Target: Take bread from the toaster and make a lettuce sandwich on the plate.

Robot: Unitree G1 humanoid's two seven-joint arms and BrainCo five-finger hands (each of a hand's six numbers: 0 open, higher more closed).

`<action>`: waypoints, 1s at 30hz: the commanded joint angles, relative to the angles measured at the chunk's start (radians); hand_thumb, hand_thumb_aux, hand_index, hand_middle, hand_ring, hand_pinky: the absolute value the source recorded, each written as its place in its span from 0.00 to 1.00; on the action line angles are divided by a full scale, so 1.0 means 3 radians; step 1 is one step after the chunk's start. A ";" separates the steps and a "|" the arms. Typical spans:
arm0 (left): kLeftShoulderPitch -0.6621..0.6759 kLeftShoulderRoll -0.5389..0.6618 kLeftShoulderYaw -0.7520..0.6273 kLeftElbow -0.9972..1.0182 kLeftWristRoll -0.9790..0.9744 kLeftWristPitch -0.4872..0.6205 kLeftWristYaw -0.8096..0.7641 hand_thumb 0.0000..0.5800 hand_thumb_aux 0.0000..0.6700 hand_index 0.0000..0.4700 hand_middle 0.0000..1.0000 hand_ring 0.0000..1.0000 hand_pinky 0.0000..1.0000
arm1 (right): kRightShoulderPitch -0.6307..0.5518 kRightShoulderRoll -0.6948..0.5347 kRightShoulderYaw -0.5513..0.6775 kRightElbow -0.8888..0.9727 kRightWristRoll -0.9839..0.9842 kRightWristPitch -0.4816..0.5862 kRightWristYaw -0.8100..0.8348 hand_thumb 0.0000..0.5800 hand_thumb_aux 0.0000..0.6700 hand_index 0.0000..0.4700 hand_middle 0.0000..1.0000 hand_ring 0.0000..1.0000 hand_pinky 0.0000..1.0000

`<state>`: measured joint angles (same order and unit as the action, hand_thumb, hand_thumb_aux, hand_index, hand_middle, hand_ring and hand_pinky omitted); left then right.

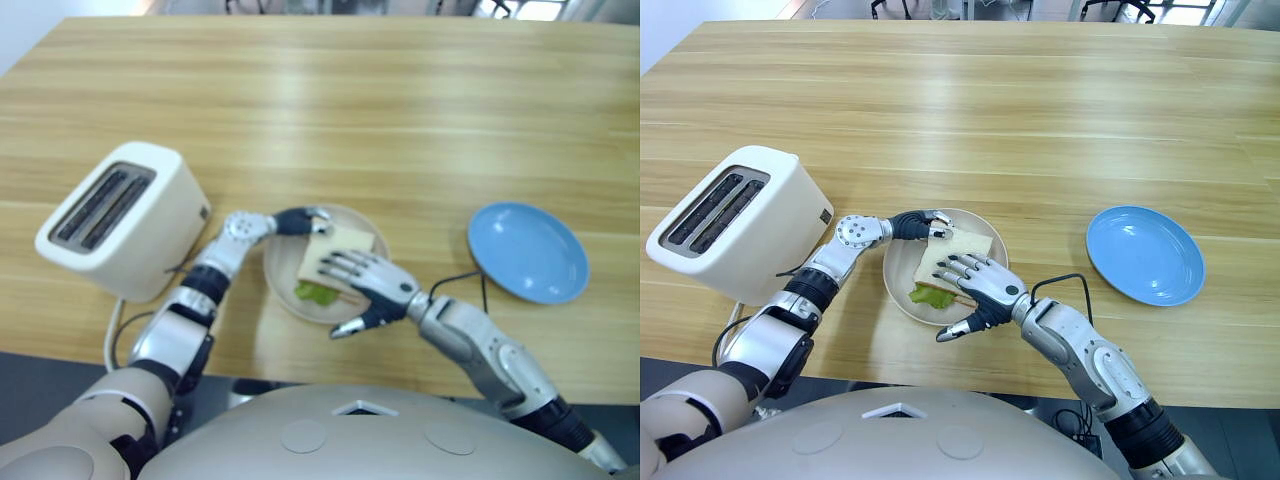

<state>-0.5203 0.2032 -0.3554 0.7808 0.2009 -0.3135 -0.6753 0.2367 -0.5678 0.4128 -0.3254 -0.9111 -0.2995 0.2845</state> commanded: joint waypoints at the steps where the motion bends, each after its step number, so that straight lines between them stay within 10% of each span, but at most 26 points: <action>1: -0.0144 0.0157 0.0041 -0.0249 0.0346 -0.0339 0.0611 0.00 0.00 0.00 0.00 0.00 0.00 | 0.0141 -0.0108 0.0196 0.0191 -0.0083 0.0007 0.0240 0.00 0.00 0.00 0.00 0.00 0.00; 10: -0.0067 0.0621 0.0784 -0.2089 0.0334 0.0137 0.1096 0.00 0.00 0.00 0.00 0.00 0.00 | 0.0156 -0.0203 0.0052 0.0120 -0.0008 0.0049 0.0160 0.00 0.00 0.00 0.00 0.00 0.00; 30: 0.2387 0.1441 0.1579 -0.4651 -0.0792 0.1431 0.0035 0.00 0.00 0.00 0.00 0.00 0.00 | 0.0562 -0.0013 -0.1730 -0.1604 0.2568 0.0319 0.0221 0.00 0.00 0.00 0.00 0.00 0.00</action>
<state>0.1676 0.6019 0.0826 -0.5763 0.0287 0.0774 -0.6100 0.3600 -0.5438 -0.0752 -0.7866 -0.1994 -0.2429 0.2844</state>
